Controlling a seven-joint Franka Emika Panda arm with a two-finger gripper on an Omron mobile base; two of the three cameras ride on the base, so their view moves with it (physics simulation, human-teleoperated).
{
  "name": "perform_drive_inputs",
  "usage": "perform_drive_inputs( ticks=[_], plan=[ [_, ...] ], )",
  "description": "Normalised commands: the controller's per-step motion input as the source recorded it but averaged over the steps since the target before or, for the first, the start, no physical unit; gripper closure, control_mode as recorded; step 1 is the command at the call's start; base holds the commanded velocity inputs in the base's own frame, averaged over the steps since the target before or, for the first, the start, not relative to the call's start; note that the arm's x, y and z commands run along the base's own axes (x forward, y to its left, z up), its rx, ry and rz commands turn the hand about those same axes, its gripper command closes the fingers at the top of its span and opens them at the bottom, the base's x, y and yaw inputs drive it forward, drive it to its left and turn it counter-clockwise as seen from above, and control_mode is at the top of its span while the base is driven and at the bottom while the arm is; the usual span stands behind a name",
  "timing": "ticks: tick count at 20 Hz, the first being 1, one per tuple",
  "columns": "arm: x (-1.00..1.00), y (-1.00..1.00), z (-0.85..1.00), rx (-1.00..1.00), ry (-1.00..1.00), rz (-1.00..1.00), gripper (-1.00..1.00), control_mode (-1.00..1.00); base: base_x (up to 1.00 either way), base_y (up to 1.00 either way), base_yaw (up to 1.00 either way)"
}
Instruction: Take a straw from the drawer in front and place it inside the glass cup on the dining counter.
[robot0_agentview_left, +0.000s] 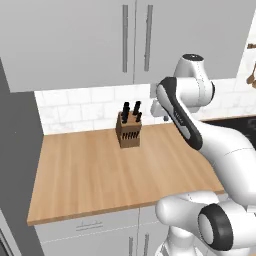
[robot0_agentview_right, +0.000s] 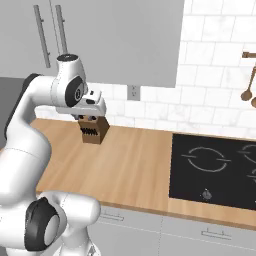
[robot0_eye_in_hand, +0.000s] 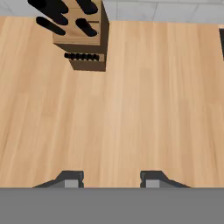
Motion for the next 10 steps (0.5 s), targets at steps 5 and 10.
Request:
perform_drive_inputs(
  ticks=[5,10],
  plan=[
    [-0.02,0.00,0.00,0.00,0.00,0.00,-1.00,1.00,-0.19,-0.04,0.04],
    [0.00,0.00,0.00,0.00,0.00,0.00,-1.00,1.00,-0.68,-0.39,0.23]
  ],
)
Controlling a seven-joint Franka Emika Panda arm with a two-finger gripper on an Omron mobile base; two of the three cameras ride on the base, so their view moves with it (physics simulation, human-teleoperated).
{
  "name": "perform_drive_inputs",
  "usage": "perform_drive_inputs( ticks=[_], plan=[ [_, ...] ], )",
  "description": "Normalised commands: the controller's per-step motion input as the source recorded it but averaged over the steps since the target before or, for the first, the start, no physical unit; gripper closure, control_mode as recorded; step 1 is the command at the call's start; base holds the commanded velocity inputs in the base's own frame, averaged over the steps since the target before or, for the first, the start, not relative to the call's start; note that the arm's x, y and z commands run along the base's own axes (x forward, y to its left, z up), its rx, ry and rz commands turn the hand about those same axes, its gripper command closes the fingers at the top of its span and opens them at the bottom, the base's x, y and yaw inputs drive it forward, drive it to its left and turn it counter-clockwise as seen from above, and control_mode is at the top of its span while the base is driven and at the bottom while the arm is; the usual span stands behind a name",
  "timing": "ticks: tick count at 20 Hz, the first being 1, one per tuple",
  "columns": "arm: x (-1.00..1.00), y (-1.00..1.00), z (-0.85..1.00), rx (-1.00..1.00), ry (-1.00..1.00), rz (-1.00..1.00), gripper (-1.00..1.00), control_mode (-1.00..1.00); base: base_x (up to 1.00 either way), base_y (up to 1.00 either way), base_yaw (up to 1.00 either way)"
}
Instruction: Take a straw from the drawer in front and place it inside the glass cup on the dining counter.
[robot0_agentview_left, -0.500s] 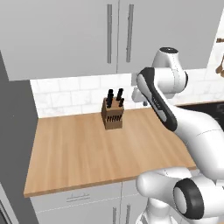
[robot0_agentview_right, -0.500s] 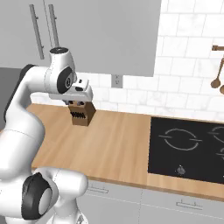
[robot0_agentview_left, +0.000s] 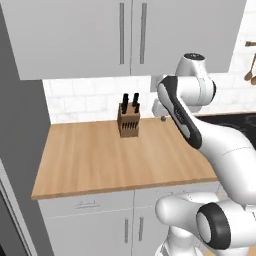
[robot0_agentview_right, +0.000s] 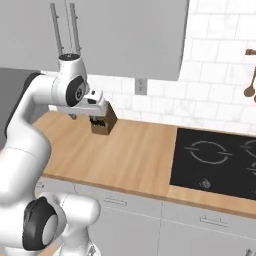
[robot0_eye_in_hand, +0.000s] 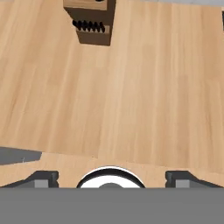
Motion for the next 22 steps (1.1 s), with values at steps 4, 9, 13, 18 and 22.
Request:
perform_drive_inputs(
  ticks=[4,9,13,18,22],
  plan=[
    [0.00,0.00,0.00,0.00,0.00,0.00,-1.00,1.00,-0.59,-0.64,0.38],
    [0.00,0.00,0.00,0.00,0.00,0.00,-1.00,1.00,-0.37,-0.83,0.43],
    [0.00,0.00,0.00,0.00,0.00,0.00,-1.00,1.00,-0.27,-0.84,0.43],
    [0.00,0.00,0.00,0.00,0.00,0.00,-1.00,1.00,-0.16,-0.55,0.44],
    [0.00,0.00,0.00,0.00,0.00,0.00,-1.00,1.00,-0.01,-0.47,0.47]
  ],
)
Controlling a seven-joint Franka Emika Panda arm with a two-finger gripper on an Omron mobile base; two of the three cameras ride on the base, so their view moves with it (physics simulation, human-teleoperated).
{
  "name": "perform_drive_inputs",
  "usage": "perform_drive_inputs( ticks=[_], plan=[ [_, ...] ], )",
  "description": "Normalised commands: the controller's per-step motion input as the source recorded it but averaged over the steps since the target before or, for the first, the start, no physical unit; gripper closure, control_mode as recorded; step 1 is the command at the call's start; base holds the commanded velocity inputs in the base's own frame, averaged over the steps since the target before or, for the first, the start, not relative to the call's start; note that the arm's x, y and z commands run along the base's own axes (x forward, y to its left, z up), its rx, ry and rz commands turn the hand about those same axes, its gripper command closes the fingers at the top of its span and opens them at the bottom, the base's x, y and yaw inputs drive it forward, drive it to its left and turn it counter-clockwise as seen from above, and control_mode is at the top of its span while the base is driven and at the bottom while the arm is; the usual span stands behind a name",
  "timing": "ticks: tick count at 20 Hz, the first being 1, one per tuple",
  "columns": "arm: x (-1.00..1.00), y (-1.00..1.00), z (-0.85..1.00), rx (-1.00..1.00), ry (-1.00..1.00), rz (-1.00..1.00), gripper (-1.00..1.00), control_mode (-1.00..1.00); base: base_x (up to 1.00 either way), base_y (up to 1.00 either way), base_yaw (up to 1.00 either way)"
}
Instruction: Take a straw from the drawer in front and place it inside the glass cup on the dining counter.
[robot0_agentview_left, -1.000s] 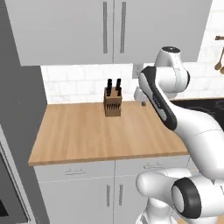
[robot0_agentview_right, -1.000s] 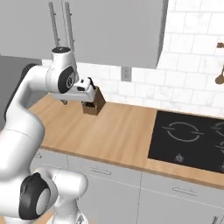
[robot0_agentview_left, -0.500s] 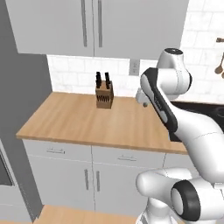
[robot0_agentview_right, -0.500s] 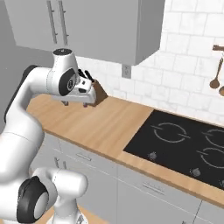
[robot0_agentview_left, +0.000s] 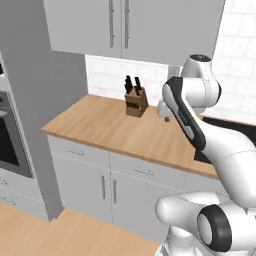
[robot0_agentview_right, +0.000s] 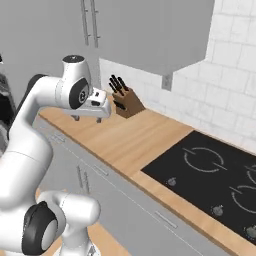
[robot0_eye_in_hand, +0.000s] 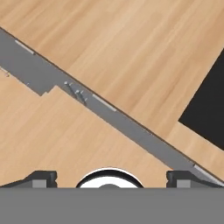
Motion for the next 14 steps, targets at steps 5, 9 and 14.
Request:
perform_drive_inputs(
  ticks=[5,9,14],
  plan=[
    [0.00,0.00,0.00,0.00,0.00,0.00,-1.00,1.00,0.00,-0.60,0.56],
    [0.00,0.00,0.00,0.00,0.00,0.00,-1.00,1.00,0.00,-0.70,0.54],
    [0.00,0.00,0.00,0.00,0.00,0.00,-1.00,1.00,0.00,-0.70,0.51]
  ],
)
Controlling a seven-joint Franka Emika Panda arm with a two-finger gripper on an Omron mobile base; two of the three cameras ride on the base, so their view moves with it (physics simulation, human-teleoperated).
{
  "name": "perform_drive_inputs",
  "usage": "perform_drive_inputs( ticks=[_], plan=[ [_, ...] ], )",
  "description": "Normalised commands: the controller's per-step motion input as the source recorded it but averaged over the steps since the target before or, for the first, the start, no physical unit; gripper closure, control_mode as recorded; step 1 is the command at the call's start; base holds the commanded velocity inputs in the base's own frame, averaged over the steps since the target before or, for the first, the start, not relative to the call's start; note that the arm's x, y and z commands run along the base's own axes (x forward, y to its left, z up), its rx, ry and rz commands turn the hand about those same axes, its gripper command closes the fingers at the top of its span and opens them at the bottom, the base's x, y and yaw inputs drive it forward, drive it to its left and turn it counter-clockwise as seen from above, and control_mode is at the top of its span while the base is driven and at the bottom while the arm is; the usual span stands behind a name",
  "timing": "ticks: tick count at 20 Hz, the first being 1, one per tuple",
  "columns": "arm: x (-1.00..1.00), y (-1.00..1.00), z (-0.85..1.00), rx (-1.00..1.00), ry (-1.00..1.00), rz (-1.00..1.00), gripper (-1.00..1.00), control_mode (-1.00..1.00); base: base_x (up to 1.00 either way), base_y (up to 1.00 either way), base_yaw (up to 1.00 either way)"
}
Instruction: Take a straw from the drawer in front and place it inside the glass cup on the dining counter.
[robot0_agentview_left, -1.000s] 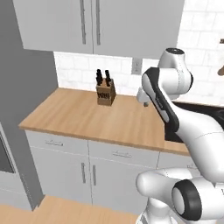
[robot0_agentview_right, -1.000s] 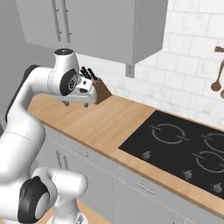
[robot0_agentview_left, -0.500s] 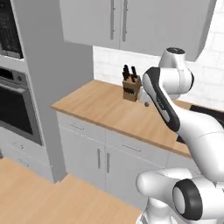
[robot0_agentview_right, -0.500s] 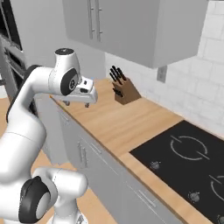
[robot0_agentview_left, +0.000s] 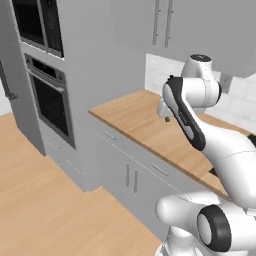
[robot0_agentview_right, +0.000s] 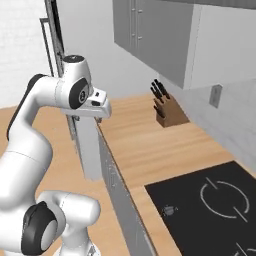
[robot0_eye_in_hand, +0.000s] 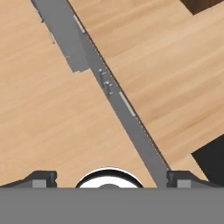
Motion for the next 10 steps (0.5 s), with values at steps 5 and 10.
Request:
perform_drive_inputs(
  ticks=[5,10],
  plan=[
    [0.00,0.00,0.00,0.00,0.00,0.00,-1.00,1.00,-0.14,-0.63,0.44],
    [0.00,0.00,0.00,0.00,0.00,0.00,-1.00,1.00,-0.39,-0.39,0.26]
  ],
)
